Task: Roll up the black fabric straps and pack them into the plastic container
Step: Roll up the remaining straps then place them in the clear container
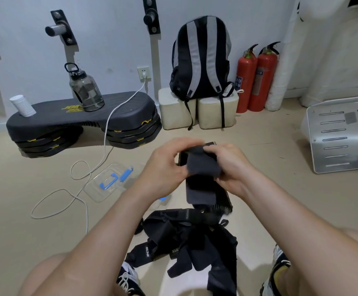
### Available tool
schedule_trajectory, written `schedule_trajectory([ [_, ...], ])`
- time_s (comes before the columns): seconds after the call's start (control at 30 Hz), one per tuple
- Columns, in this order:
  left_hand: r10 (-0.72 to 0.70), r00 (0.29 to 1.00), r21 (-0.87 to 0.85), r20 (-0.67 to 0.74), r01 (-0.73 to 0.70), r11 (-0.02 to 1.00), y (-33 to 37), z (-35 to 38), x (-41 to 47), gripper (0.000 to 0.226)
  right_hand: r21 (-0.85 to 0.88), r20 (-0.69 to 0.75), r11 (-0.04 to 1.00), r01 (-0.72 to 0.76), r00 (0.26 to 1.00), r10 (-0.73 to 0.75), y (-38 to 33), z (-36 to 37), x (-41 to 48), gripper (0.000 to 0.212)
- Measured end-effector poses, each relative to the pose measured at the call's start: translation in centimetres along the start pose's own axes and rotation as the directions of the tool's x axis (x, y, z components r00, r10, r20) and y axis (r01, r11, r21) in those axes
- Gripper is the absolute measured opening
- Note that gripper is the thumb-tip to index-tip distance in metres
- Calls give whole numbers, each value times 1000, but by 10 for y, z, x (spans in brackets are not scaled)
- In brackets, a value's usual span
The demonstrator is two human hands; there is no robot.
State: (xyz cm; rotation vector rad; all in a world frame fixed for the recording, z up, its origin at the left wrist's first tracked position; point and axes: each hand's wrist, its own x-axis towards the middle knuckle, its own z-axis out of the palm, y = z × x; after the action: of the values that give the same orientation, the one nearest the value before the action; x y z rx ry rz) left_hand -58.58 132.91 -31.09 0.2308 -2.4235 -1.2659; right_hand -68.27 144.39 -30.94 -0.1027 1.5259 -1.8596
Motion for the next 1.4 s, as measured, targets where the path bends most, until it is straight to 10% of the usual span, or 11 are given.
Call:
schedule_trajectory([
  [0.07,-55,994,-37,-93,52,998,2,5,2,8,139,29,990,-11,1000,7,-3,-1,-2,19],
  [0.3,-439,857,-516,-270,256,817,-6,4,20,22,465,276,883,-64,958,-76,-15,-11,-9,49],
  [0.4,-501,834,-601,-231,283,748,1,10,20,19,44,371,972,233,899,-232,-11,-13,-13,75],
  [0.53,-452,874,-537,-177,299,789,6,12,15,22,-559,323,653,512,859,-397,1,-8,-12,68],
  [0.73,-361,932,-605,32,306,735,17,10,15,41,-587,354,574,570,819,-452,-5,-14,0,89],
  [1.0,-403,912,-766,79,314,561,13,16,19,30,-599,198,380,704,591,-782,-2,-10,1,43],
  [1.23,-455,889,-810,-50,230,540,8,5,25,35,-102,102,842,530,847,-521,-36,-35,-4,10],
  [1.4,-450,871,-790,-197,131,599,0,-13,26,20,-164,213,897,411,902,-375,-49,-57,-7,14],
])
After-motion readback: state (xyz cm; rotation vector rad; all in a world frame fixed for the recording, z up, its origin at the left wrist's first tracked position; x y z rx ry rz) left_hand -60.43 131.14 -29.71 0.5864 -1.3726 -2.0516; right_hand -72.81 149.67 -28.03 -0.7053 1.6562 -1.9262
